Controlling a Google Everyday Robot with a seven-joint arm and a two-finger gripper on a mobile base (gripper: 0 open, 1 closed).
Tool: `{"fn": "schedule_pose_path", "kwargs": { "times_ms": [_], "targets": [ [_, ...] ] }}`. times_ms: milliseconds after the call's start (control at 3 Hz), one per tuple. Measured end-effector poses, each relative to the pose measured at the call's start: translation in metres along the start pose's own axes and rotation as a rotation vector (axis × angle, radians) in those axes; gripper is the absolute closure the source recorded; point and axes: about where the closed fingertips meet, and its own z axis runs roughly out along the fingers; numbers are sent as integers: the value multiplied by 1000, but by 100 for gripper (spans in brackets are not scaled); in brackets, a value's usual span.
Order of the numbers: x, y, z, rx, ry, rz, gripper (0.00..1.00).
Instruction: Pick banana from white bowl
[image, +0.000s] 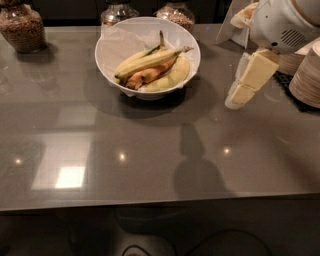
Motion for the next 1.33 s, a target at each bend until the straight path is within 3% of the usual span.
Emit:
{"fn": "schedule_pose_path", "kwargs": {
  "times_ms": [667, 1000, 1333],
  "targets": [
    [-74, -67, 54, 18, -149, -77, 0],
    [-74, -68, 58, 21, -149, -82, 0],
    [-75, -74, 76, 42, -145, -125, 0]
  ]
}}
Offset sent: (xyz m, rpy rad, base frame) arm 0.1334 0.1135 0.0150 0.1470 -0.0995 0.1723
